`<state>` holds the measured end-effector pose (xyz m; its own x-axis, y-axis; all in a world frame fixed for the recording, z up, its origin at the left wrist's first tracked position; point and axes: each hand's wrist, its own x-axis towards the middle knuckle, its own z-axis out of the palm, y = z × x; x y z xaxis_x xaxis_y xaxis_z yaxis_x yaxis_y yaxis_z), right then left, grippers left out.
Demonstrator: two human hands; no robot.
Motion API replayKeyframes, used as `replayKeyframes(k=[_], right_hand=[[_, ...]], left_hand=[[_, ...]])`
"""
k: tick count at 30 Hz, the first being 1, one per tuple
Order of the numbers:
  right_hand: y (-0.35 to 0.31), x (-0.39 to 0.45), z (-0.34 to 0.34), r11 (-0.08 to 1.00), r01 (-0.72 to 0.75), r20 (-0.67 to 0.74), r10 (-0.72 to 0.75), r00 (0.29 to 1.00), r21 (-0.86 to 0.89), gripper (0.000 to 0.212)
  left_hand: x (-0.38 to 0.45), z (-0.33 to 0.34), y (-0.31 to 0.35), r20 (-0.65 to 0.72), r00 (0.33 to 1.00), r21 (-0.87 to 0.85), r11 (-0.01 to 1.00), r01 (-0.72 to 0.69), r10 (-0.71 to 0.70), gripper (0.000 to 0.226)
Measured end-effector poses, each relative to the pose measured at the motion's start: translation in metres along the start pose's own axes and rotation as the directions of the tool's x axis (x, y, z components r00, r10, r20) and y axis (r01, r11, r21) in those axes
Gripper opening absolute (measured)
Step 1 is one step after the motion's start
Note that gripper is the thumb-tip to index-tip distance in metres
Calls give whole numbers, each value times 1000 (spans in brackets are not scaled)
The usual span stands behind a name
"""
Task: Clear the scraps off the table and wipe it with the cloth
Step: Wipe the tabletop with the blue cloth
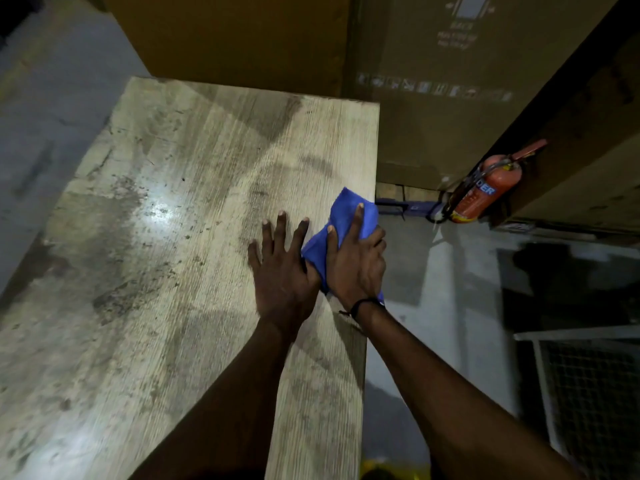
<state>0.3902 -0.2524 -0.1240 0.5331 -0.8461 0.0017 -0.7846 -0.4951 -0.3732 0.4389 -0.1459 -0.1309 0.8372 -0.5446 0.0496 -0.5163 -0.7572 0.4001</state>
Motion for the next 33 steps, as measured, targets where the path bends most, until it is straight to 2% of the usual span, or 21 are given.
replayKeyframes(k=[6,11,16,21,24,28,31,33], right_hand=[[-11,65,2,998,30,37,-33,999,54,73],[-22,129,8,995,39,59,-44,997,89,73],[-36,208,10,995,76,100,-82,992,58,75],[-49,274,14,994,101,116,-106,988,49,80],[-50,280,10,990,133,136,-137,981,41,84],[-37,235,4,981,194,122,-195,973,17,85],[-37,227,3,984,179,182,-177,967,4,87],[-43,246,4,987,162,174,-161,972,9,87]], left_hand=[[14,0,4,38,999,36,999,15,-16,61],[111,5,2,94,996,84,996,-10,2,62],[209,7,14,50,997,64,996,63,-66,64],[219,14,19,-78,993,80,992,99,-93,60],[222,12,20,-91,990,68,991,114,-107,57],[224,11,22,-88,989,46,991,124,-120,56],[225,9,23,-90,987,33,990,140,-137,56],[226,9,24,-91,987,25,990,138,-136,56]])
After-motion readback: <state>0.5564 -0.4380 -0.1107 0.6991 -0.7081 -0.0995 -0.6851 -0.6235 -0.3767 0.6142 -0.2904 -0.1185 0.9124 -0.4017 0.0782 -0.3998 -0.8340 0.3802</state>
